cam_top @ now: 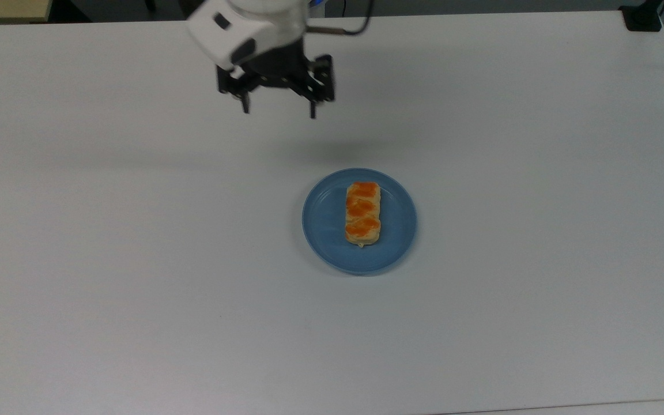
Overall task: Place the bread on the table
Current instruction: 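Move the gripper down over the bread roll on the blue plate and grasp it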
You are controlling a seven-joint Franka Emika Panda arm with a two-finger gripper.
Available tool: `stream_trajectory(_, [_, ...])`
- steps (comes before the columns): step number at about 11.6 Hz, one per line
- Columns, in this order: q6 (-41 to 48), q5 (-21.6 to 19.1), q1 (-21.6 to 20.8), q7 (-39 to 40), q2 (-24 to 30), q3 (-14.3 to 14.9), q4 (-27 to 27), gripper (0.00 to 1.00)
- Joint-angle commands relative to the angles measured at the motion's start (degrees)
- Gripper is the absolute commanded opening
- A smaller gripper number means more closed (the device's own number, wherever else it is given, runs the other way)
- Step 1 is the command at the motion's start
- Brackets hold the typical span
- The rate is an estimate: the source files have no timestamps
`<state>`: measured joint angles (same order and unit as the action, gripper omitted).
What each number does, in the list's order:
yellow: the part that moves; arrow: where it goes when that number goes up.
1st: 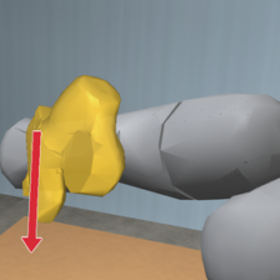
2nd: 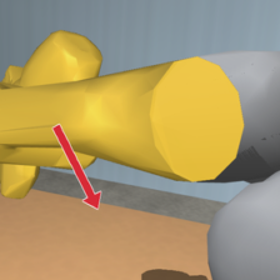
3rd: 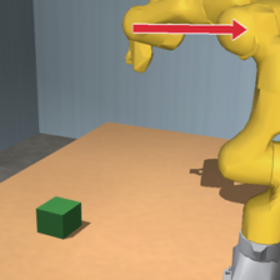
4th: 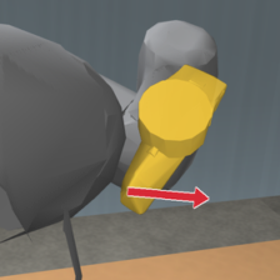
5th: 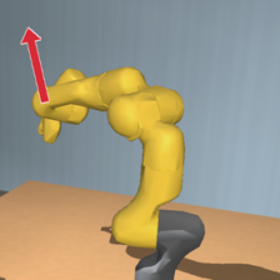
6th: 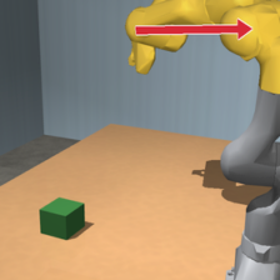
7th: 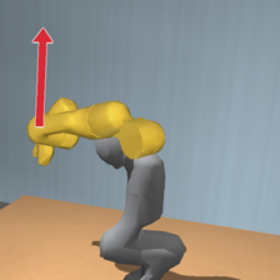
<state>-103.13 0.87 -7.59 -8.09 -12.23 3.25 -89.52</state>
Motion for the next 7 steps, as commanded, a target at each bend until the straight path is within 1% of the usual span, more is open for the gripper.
stream_trajectory(1, [-6.7, -1.6, -7.3, -12.4, -5.2, 1.9, -0.5, 1.0])
stream_trajectory(3, [-13.9, -1.7, -10.5, -18.9, -10.7, 2.3, -0.5, 1.0])
stream_trajectory(4, [-17.1, -1.6, -12.0, -20.5, -13.6, 2.3, -0.5, 1.0])
stream_trajectory(7, [-22.6, -0.9, -13.4, -21.8, -19.9, 2.3, 0.1, 1.0])
